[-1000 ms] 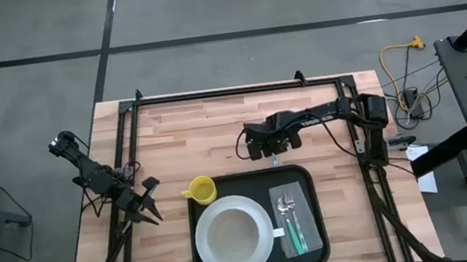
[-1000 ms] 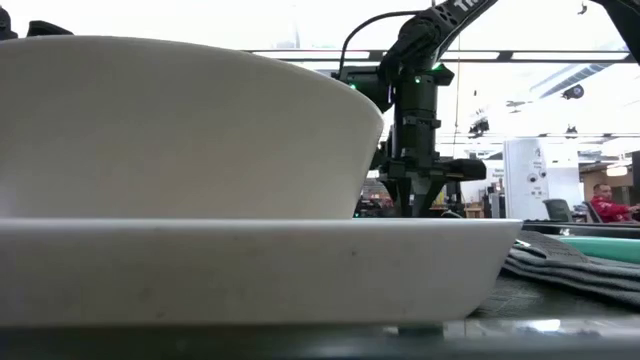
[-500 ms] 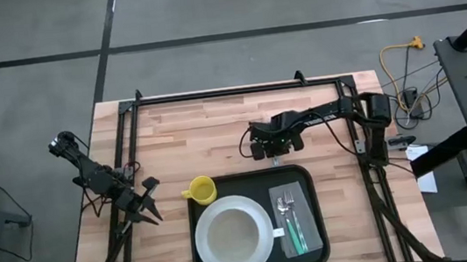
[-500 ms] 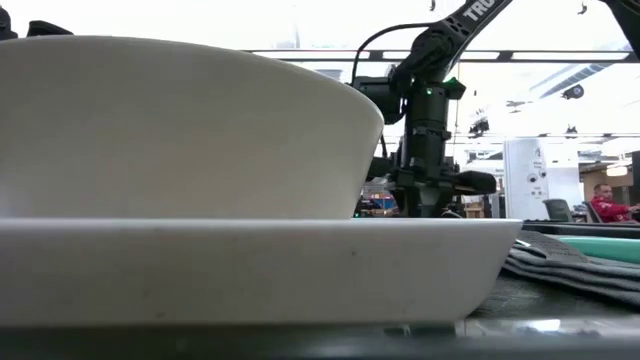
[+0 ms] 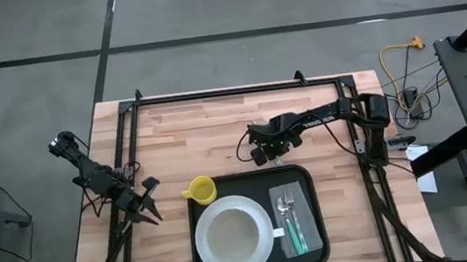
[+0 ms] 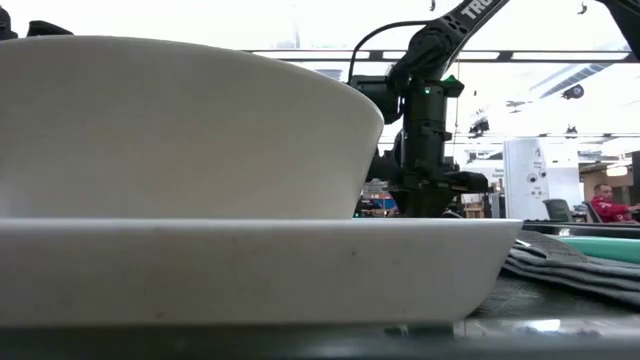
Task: Set up tray
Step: Put the blue knife on the gray napkin to the right of the blue fork
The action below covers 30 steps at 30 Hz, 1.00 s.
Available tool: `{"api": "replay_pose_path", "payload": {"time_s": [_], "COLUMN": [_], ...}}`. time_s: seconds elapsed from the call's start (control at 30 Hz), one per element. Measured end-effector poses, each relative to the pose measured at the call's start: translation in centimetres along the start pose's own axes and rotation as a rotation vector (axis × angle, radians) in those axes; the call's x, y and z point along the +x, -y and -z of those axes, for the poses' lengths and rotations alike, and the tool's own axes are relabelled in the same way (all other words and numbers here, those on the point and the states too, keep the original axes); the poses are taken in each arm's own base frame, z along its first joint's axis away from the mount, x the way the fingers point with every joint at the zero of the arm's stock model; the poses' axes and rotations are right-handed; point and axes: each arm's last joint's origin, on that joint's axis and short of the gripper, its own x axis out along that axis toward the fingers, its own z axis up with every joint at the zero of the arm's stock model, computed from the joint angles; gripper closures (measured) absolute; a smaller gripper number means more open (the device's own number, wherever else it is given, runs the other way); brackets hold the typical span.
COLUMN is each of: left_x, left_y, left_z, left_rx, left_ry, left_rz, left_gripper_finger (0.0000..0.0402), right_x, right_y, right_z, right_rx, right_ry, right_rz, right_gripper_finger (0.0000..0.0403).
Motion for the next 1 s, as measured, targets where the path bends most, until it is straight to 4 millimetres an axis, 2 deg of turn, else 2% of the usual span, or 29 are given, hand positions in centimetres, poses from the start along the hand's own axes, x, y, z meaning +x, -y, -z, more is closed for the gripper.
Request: {"api": "replay_pose_path", "payload": {"time_s": [0.13, 0.27, 0.4, 0.57, 0.77, 1.0], "left_x": [0.0, 0.0, 0.0, 0.0, 0.0, 0.0], "left_y": [0.0, 0.0, 0.0, 0.0, 0.0, 0.0], "left_z": [0.0, 0.0, 0.0, 0.0, 0.0, 0.0], "left_rx": [0.000, 0.000, 0.000, 0.000, 0.000, 0.000], "left_ry": [0.000, 0.000, 0.000, 0.000, 0.000, 0.000], "left_rz": [0.000, 0.000, 0.000, 0.000, 0.000, 0.000], "left_gripper_finger": [0.0354, 0.0354, 0.0354, 0.0354, 0.0354, 0.0354], "right_x": [0.1, -0.2, -1.0, -3.4, -5.5, -7.4], "right_y": [0.2, 0.1, 0.0, -0.2, -0.4, -1.1], "right_z": [-0.1, -0.3, -0.5, -0.5, 1.0, 4.9], "right_rx": [0.037, 0.018, -0.004, -0.009, -0.007, -0.006], "right_ry": [0.000, 0.006, 0.028, 0.058, 0.061, 0.087], "right_rz": [0.007, 0.019, 0.066, 0.079, 0.088, 0.107], "right_gripper_finger": [0.0343, 0.0372, 0.0374, 0.0375, 0.0379, 0.0379]}}
